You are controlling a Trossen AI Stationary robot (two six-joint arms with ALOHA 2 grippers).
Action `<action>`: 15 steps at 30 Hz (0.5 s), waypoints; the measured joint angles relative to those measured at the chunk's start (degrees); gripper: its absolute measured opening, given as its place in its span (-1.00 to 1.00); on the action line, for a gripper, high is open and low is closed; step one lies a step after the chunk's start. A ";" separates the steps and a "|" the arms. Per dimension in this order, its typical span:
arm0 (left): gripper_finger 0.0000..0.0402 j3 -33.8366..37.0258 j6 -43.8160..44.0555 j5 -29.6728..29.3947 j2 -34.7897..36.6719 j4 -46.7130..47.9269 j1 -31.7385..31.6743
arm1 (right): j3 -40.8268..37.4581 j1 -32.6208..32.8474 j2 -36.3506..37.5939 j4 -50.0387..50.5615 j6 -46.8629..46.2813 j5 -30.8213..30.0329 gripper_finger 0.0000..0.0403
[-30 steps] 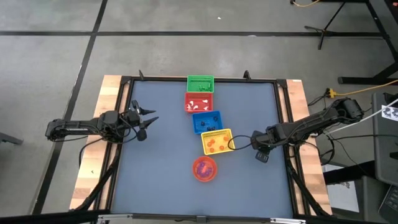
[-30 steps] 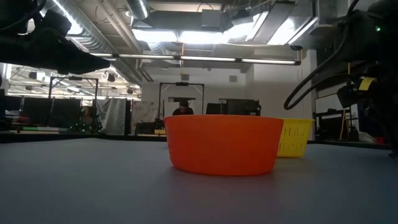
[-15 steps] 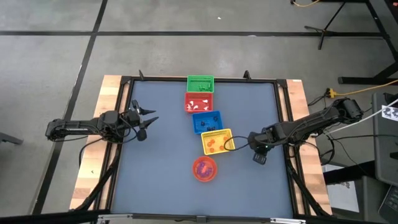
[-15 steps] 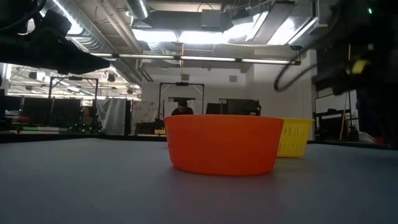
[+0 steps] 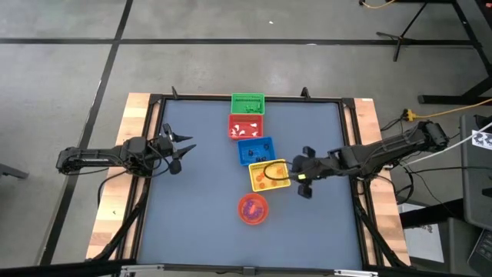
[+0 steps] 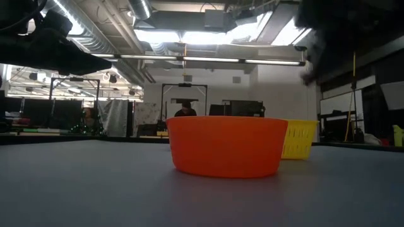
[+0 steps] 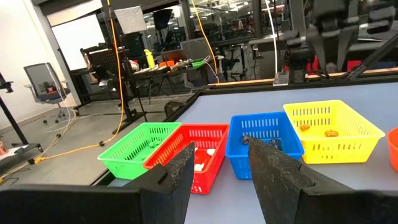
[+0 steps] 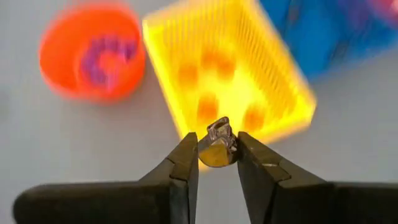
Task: Sort Halloween decoration
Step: Put the black skull toy into the blue bin
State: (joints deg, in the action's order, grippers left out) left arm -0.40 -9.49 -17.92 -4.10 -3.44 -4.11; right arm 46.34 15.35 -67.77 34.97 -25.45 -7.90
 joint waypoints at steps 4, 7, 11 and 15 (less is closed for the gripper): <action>-0.32 0.00 0.01 0.00 0.00 0.00 0.01 | 0.06 0.00 -0.43 -12.47 10.43 -8.69 -0.58; -0.32 0.00 -0.01 -0.01 0.00 0.00 0.01 | 0.08 -0.42 -2.11 -21.15 17.85 -15.27 -0.58; -0.32 0.00 0.00 0.01 0.00 0.00 -0.01 | 0.12 -3.14 -5.67 -30.29 23.27 -16.56 -0.58; -0.32 0.00 0.00 0.01 0.00 0.00 0.01 | 0.12 -6.91 -10.41 -35.12 24.67 -16.56 -0.58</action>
State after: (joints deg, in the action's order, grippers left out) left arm -0.40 -9.49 -17.91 -4.10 -3.44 -4.10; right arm 46.46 8.45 -78.17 -0.15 -0.78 -24.46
